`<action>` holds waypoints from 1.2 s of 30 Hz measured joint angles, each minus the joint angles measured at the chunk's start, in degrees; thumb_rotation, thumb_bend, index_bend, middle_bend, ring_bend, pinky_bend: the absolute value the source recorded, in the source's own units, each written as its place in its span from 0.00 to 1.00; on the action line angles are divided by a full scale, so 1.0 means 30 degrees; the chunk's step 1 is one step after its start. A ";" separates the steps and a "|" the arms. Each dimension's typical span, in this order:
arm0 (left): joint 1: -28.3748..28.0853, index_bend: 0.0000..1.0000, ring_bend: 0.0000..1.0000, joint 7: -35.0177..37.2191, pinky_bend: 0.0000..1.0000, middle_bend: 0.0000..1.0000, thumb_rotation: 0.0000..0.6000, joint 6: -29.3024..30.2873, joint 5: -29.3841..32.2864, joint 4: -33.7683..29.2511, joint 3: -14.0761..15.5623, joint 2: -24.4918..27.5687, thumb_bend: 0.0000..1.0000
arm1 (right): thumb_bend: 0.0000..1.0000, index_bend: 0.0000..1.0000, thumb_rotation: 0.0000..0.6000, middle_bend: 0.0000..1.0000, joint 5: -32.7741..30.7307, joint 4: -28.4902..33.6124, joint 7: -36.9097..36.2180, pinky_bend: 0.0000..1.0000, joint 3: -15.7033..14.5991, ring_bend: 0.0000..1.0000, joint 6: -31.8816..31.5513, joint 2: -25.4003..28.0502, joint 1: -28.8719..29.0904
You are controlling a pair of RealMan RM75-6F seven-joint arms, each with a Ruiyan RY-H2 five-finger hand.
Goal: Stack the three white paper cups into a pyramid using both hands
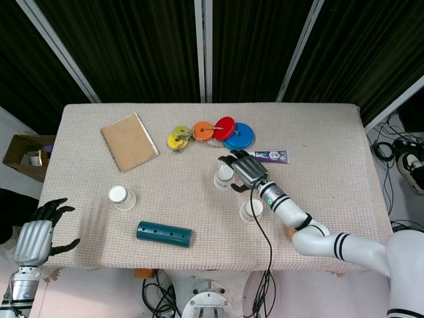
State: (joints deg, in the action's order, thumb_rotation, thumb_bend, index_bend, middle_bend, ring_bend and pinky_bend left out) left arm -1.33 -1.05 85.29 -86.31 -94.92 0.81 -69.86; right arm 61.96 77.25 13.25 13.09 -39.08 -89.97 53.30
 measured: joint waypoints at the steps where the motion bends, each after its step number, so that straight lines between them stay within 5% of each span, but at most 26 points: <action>1: -0.0004 0.30 0.12 0.0001 0.19 0.15 1.00 -0.0020 0.0016 0.0008 -0.0004 -0.0005 0.06 | 0.27 0.15 1.00 0.22 -0.0047 -0.0030 0.0017 0.17 -0.0027 0.06 -0.0004 -0.0026 0.0036; 12: 0.0110 0.30 0.12 0.0061 0.19 0.15 1.00 0.0124 -0.0034 0.0041 0.0036 -0.0003 0.06 | 0.28 0.21 1.00 0.25 -0.0595 -0.0251 0.0465 0.17 -0.0317 0.06 -0.0110 -0.0210 0.0426; 20: 0.0200 0.30 0.12 0.0053 0.19 0.15 1.00 0.0246 -0.0071 0.0037 0.0051 0.0080 0.06 | 0.36 0.39 1.00 0.40 -0.0478 -0.1029 0.0624 0.22 -0.0298 0.16 -0.0585 -0.1071 0.0780; 29: 0.0279 0.30 0.12 0.0262 0.19 0.15 1.00 0.0258 -0.0053 0.0205 0.0077 0.0044 0.06 | 0.36 0.40 1.00 0.40 0.0832 -0.0654 -0.0183 0.22 0.0049 0.16 -0.1454 -0.1983 0.1129; 36: 0.0445 0.30 0.12 0.0353 0.19 0.15 1.00 0.0329 0.0097 0.0334 0.0115 0.0117 0.06 | 0.35 0.41 1.00 0.39 0.0749 -0.2320 -0.0186 0.22 0.0531 0.16 -0.0916 -0.3985 0.2324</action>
State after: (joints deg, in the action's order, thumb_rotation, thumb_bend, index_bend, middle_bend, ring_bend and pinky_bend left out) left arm 0.01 0.01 86.28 -86.01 -93.92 1.15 -69.51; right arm 64.20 70.29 12.69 14.68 -41.83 -101.92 60.27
